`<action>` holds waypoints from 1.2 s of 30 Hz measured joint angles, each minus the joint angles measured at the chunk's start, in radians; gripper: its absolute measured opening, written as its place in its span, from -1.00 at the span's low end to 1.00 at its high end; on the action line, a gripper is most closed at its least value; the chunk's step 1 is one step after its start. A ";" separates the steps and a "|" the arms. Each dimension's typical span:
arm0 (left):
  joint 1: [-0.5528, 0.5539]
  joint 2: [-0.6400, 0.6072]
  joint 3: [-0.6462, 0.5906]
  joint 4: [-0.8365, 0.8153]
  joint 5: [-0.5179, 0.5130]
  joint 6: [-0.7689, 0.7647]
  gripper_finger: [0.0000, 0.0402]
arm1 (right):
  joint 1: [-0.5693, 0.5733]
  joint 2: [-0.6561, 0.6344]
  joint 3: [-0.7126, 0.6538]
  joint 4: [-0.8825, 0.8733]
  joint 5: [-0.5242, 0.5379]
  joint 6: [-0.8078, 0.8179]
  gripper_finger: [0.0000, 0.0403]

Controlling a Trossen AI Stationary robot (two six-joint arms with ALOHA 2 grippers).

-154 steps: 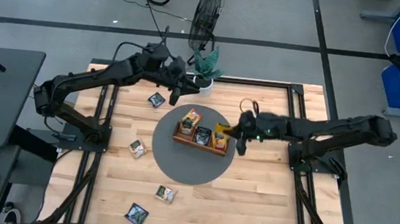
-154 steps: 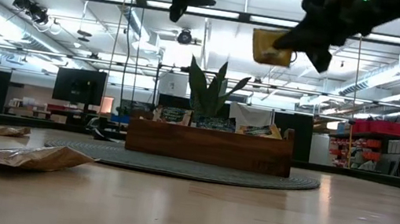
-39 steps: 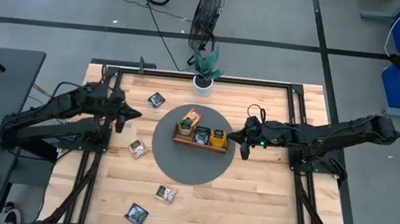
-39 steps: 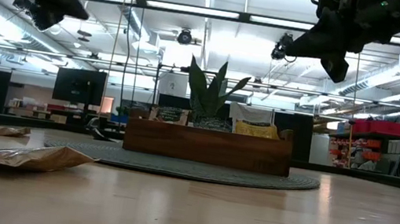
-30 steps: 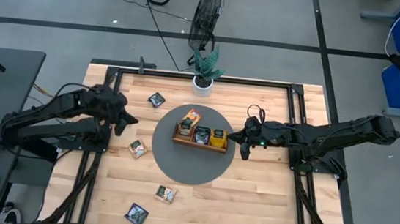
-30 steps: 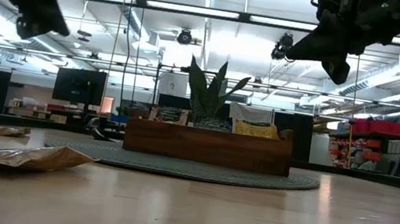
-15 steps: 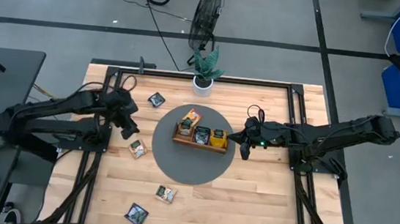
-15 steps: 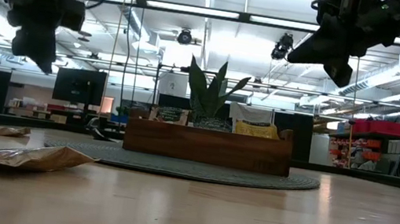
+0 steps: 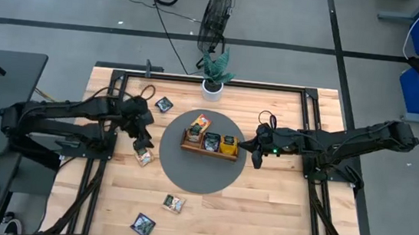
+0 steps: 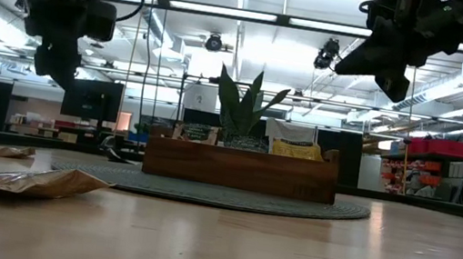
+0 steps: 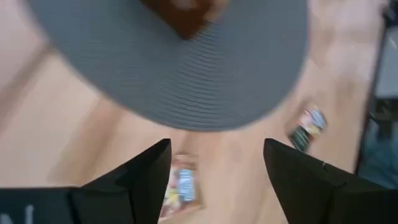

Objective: Pick & Place Tea
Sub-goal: Put the blue tea bag into the middle section of the wooden organizer

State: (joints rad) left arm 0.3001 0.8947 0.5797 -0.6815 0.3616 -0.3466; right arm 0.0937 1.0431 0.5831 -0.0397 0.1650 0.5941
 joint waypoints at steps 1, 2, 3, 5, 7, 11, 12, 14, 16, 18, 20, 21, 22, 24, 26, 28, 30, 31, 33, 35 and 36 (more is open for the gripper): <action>-0.025 0.003 0.000 0.010 0.012 0.000 0.28 | 0.000 0.000 0.000 -0.009 0.000 0.000 -0.99; -0.052 0.004 0.000 0.023 0.031 0.002 0.26 | 0.000 0.000 0.000 -0.016 0.000 0.000 -0.99; -0.080 0.004 0.000 0.036 0.061 0.002 0.25 | 0.000 0.000 0.000 -0.021 0.000 0.000 -0.99; -0.134 0.003 0.000 0.040 0.117 -0.028 0.23 | 0.000 0.000 0.000 -0.035 -0.005 0.000 -0.99; -0.187 0.003 0.000 0.036 0.145 -0.091 0.22 | 0.000 0.000 0.000 -0.037 -0.009 0.000 -0.99; -0.312 0.003 0.000 0.037 0.166 -0.155 0.19 | 0.000 0.000 0.000 -0.038 -0.016 -0.017 -0.99; -0.342 0.003 0.000 0.042 0.163 -0.169 0.18 | 0.000 0.000 0.000 -0.040 -0.016 -0.026 -0.99; -0.404 0.016 0.000 0.079 0.157 -0.191 0.16 | 0.000 0.000 0.000 -0.044 -0.016 -0.034 -0.99; -0.468 0.032 0.000 0.113 0.140 -0.216 0.13 | 0.000 0.000 0.000 -0.049 -0.016 -0.050 -0.99; -0.532 0.059 0.001 0.162 0.128 -0.259 0.10 | 0.000 0.000 0.000 -0.053 -0.017 -0.069 -0.99; -0.591 0.095 0.001 0.198 0.109 -0.306 0.07 | 0.000 0.000 0.000 -0.063 -0.026 -0.083 -0.99; -0.617 0.117 0.001 0.229 0.106 -0.334 0.06 | 0.000 0.000 0.000 -0.067 -0.027 -0.086 -0.99; -0.642 0.141 0.001 0.263 0.105 -0.368 0.05 | 0.000 0.000 0.000 -0.072 -0.031 -0.087 -0.99; -0.685 0.188 0.001 0.299 0.112 -0.460 0.04 | 0.000 0.000 0.000 -0.077 -0.052 -0.086 -0.99; -0.723 0.243 0.001 0.347 0.131 -0.547 0.04 | 0.000 0.000 0.000 -0.075 -0.077 -0.086 -0.99; -0.765 0.292 0.001 0.360 0.159 -0.618 0.04 | 0.000 0.000 0.000 -0.072 -0.098 -0.087 -0.99; -0.808 0.340 0.001 0.396 0.177 -0.671 0.04 | 0.000 0.000 0.000 -0.073 -0.106 -0.098 -0.99; -0.829 0.360 0.001 0.406 0.180 -0.693 0.04 | 0.000 0.000 0.000 -0.071 -0.106 -0.104 -0.99; -0.867 0.398 0.001 0.434 0.186 -0.750 0.04 | 0.000 0.000 0.000 -0.070 -0.106 -0.119 -0.99; -0.892 0.432 0.001 0.468 0.189 -0.814 0.04 | 0.000 0.000 0.000 -0.067 -0.106 -0.132 -0.99; -0.900 0.446 0.001 0.490 0.189 -0.848 0.04 | 0.000 0.000 0.000 -0.066 -0.106 -0.140 -0.99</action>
State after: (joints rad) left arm -0.6004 1.3412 0.5804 -0.1912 0.5502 -1.1948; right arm 0.0937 1.0431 0.5831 -0.1062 0.0586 0.4546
